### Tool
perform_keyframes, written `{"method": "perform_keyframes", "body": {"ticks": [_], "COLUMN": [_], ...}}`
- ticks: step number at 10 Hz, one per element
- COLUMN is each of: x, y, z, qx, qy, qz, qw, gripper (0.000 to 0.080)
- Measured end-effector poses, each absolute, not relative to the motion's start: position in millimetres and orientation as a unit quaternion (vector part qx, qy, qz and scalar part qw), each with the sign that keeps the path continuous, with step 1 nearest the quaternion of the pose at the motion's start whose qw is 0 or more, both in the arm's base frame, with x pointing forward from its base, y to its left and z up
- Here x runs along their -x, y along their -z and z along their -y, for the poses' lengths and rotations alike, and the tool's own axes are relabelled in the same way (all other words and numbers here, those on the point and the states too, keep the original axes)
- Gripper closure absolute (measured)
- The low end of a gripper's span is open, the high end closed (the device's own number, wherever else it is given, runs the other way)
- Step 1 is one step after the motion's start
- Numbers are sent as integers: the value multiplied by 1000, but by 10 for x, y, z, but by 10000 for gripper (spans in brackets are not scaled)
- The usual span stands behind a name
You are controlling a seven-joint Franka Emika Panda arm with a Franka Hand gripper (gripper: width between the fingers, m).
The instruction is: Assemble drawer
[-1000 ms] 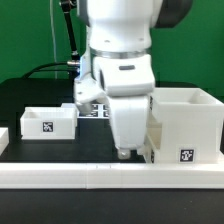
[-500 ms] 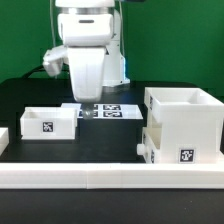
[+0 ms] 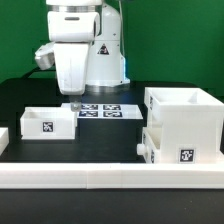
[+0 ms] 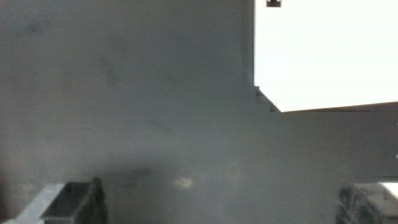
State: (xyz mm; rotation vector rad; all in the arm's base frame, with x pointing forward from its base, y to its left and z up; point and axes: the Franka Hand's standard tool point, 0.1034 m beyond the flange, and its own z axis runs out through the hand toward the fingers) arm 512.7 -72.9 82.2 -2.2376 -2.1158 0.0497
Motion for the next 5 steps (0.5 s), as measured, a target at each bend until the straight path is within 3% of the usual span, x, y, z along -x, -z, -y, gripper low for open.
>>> {"method": "perform_keyframes", "body": {"ticks": [5], "x": [-5012], "y": [-793], "z": [869], "qx": [873], "qy": [2], "qz": [487], "qw": [4], "gripper": [151]}}
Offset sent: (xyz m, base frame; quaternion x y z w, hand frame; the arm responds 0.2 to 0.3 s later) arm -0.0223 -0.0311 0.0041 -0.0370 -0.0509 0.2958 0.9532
